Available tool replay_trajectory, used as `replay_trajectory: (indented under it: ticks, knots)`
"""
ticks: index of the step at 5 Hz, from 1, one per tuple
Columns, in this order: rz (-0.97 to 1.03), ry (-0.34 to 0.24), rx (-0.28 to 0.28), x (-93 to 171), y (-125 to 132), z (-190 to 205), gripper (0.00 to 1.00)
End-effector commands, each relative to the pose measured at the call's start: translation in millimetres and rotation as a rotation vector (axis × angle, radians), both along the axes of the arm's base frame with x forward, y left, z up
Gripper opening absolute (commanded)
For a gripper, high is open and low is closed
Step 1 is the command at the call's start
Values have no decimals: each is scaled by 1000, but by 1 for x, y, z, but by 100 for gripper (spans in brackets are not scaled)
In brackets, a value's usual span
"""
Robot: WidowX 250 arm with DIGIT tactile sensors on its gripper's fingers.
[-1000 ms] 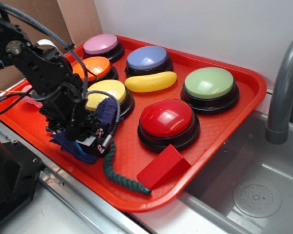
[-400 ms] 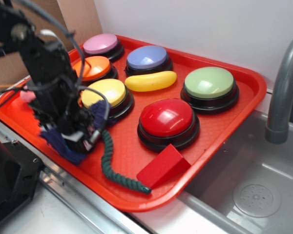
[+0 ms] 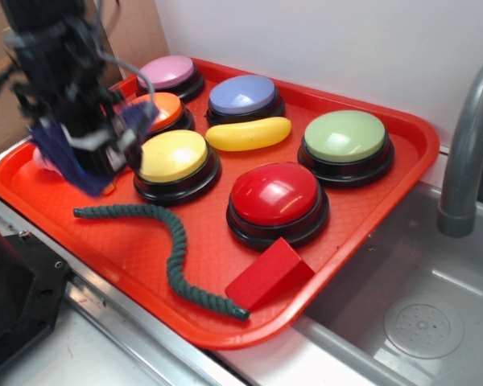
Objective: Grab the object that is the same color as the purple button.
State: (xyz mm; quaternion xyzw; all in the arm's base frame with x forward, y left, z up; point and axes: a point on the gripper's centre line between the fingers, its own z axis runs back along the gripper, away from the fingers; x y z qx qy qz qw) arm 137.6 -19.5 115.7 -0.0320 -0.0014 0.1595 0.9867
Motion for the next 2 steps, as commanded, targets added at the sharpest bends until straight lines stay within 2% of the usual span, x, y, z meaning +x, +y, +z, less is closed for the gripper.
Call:
replay_trajectory:
  ticks: [1,2]
  knots:
    - [54,-61,58,10,35,77,0]
    - [46,8,18,7,46,87,0]
